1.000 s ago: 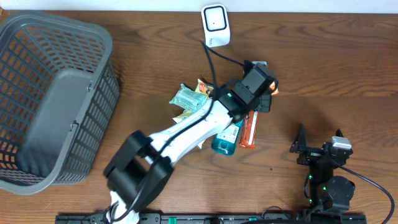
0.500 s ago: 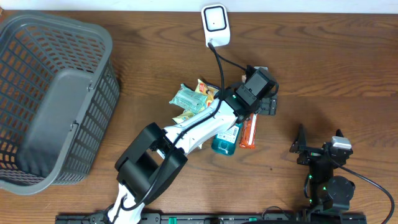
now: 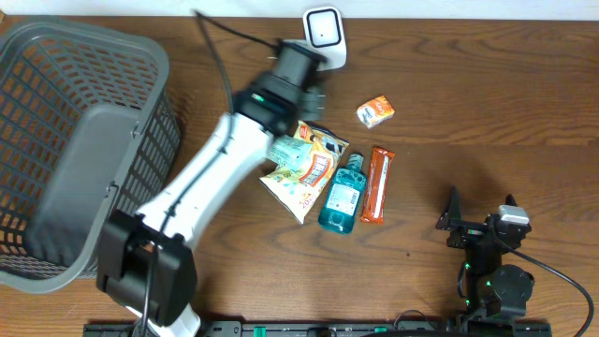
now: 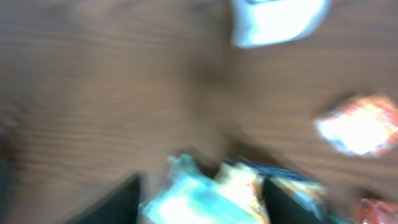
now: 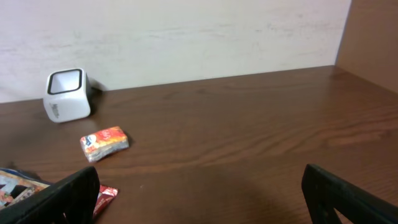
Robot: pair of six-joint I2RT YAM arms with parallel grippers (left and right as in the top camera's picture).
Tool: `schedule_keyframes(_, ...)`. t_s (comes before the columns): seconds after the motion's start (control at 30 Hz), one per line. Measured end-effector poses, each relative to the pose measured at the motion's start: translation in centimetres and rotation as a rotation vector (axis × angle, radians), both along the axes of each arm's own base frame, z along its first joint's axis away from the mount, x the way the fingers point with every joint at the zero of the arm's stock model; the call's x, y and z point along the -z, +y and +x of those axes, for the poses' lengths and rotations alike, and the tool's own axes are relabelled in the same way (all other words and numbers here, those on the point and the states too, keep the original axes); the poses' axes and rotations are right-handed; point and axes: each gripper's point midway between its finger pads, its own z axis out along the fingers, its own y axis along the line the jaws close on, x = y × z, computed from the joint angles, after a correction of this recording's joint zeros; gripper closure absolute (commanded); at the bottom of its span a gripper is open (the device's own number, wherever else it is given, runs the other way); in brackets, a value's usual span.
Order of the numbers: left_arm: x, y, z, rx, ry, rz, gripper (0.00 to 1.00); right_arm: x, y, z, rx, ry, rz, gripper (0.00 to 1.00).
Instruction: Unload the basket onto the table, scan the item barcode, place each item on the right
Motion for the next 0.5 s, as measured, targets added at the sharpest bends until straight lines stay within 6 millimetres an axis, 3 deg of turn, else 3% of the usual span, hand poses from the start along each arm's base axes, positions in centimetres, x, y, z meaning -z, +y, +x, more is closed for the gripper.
schedule_keyframes(0.1,2.1,6.6,0.0,-0.145,0.106,0.054,0.85,0.0,0.0,0.0,0.0,0.0,0.0,0.01)
schedule_keyframes(0.2,2.5,10.5,0.2,-0.233,0.133,0.065,0.85,0.0,0.0,0.0,0.0,0.0,0.0,0.01)
schedule_keyframes(0.5,2.3,17.5,1.1,-0.389,0.122,0.054,0.85,0.0,0.0,0.0,0.0,0.0,0.0,0.01)
